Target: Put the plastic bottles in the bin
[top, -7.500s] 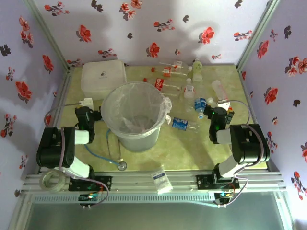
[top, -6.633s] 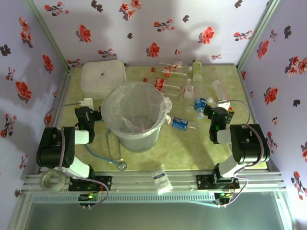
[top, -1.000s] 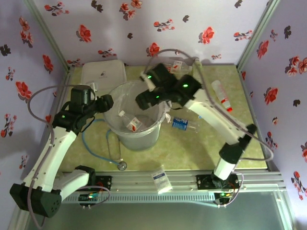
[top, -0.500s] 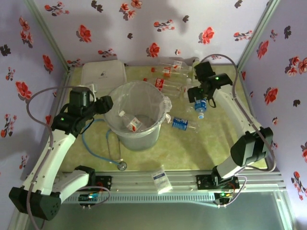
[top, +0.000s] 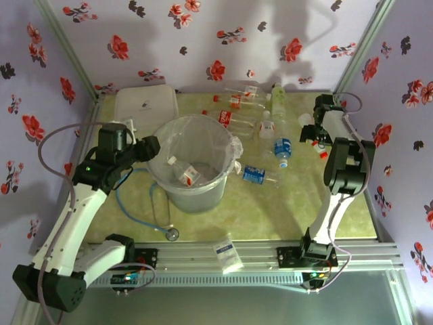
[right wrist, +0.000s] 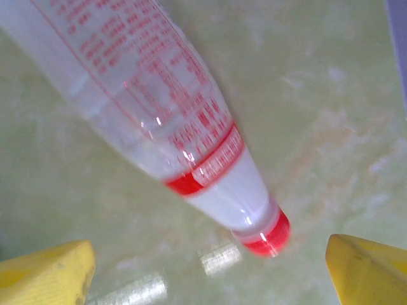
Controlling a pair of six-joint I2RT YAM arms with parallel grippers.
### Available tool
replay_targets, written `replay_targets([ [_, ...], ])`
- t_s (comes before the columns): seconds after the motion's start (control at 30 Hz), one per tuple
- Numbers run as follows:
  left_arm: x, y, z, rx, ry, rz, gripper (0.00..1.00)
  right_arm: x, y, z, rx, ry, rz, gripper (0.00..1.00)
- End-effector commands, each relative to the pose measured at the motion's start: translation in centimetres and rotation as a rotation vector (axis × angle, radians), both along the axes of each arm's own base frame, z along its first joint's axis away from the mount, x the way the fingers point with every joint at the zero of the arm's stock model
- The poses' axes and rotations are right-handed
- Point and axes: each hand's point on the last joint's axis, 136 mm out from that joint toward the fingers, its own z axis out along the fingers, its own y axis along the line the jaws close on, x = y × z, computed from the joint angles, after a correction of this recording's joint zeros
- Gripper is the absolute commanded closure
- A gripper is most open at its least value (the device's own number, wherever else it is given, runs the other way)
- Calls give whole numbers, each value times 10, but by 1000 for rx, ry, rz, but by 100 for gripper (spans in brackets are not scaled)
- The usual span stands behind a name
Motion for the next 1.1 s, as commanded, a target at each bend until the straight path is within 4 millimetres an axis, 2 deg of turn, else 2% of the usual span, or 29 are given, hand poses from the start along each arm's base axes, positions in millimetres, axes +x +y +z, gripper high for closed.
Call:
replay_targets([
  [0.0,-5,3,1,13,-14,-8,41,33,4,6,35,-78,-1,7],
  [0.27,-6,4,-2,16,-7,-9,40,58,-1,-25,62,-58,-1,10],
  [0.47,-8,5,-2,16,-10,-9,40,56,-3,-35,63,-40,-6,28],
  [0.67,-7,5,-2,20,-8,-10,40,52,-5,-16,66,-91,-29,45],
  [0.97,-4,2,-5,9,-2,-11,40,45,-10,16,60,-145,-53,51],
  [1.07,-3,2,-5,11,-1,-12,40,41,-3,30,105,-168,-66,51],
])
